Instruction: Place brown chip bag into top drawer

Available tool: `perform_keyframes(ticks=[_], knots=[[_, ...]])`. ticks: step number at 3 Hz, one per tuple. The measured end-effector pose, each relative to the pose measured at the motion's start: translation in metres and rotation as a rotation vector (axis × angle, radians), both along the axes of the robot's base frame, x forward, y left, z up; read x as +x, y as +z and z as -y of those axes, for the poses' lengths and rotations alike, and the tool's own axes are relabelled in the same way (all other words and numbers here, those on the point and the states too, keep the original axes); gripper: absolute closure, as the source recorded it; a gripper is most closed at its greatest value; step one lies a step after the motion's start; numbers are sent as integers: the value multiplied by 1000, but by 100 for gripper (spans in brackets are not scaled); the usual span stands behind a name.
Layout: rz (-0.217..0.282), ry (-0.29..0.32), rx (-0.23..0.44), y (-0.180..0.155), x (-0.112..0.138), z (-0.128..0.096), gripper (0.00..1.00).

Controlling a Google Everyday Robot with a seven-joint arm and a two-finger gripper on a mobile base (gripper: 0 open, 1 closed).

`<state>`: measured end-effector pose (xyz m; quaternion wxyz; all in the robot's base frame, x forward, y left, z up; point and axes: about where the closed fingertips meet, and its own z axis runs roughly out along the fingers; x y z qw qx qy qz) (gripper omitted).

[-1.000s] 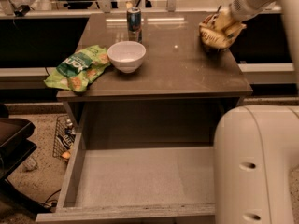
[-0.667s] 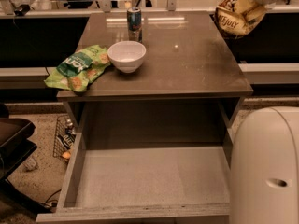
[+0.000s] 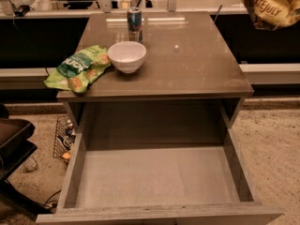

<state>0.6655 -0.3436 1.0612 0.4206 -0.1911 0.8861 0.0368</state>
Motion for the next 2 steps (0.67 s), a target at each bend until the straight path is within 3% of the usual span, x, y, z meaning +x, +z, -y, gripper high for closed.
perform_keyframes(ticks=[1,2], knots=[[67,-5,44,26,-57,7,100],[121,49,50,22,-108,-1,100]])
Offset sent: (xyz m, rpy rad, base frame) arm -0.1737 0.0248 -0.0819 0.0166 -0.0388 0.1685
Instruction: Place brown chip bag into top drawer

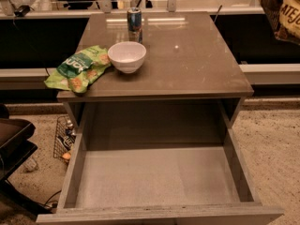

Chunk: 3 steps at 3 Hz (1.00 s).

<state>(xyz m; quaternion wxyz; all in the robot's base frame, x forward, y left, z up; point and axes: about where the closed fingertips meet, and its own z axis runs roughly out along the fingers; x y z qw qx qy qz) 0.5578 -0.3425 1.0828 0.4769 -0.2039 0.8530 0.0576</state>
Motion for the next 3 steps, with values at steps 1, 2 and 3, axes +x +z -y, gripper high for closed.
perform_keyframes(ticks=[1,2,3], knots=[[-13,113,-6,-44,-36,-24,100],[-34,312,1,-86,-65,-55,100],[-30,527,-32,-106,-94,-78,100]])
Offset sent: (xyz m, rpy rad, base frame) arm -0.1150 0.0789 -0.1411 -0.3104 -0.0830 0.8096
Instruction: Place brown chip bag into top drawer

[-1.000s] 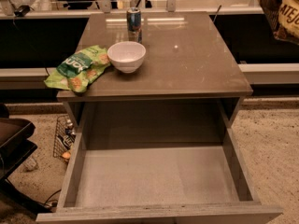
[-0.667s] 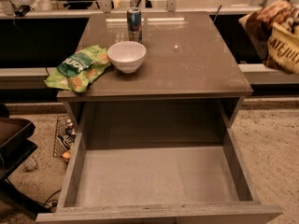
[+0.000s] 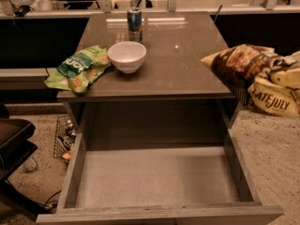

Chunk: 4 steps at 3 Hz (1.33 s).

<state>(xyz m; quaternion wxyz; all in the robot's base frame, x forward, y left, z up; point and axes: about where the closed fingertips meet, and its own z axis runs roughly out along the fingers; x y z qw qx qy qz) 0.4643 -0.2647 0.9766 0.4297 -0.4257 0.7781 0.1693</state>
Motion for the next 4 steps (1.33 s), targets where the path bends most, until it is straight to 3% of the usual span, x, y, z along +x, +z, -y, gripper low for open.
perform_keyframes(ticks=[1,2,3,4], knots=[[35,89,-48,-4,-7,-8,100],[37,87,-47,-3,-7,-8,100],[41,150,-20,-19,-15,-22,100],[27,322,67,-59,-38,-58,100]])
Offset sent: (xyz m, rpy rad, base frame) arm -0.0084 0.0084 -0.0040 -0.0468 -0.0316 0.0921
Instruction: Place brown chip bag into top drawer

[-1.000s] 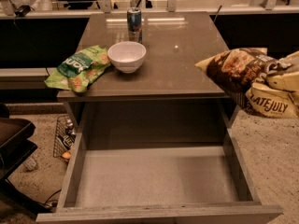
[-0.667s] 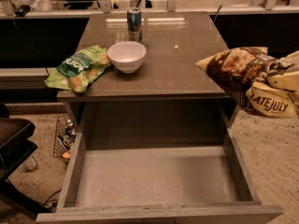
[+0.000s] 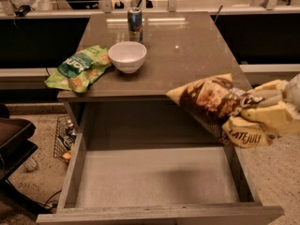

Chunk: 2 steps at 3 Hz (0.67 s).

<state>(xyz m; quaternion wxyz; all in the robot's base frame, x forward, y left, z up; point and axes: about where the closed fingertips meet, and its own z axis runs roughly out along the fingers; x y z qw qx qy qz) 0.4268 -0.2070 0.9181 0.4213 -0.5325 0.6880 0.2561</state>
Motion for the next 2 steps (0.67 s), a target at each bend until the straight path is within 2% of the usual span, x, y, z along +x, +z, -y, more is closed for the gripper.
perform_keyframes(ticks=[1,2], knots=[[-35,187,76,-43,-17,-42,100],[-71,247,41,-86,-21,-70,100]])
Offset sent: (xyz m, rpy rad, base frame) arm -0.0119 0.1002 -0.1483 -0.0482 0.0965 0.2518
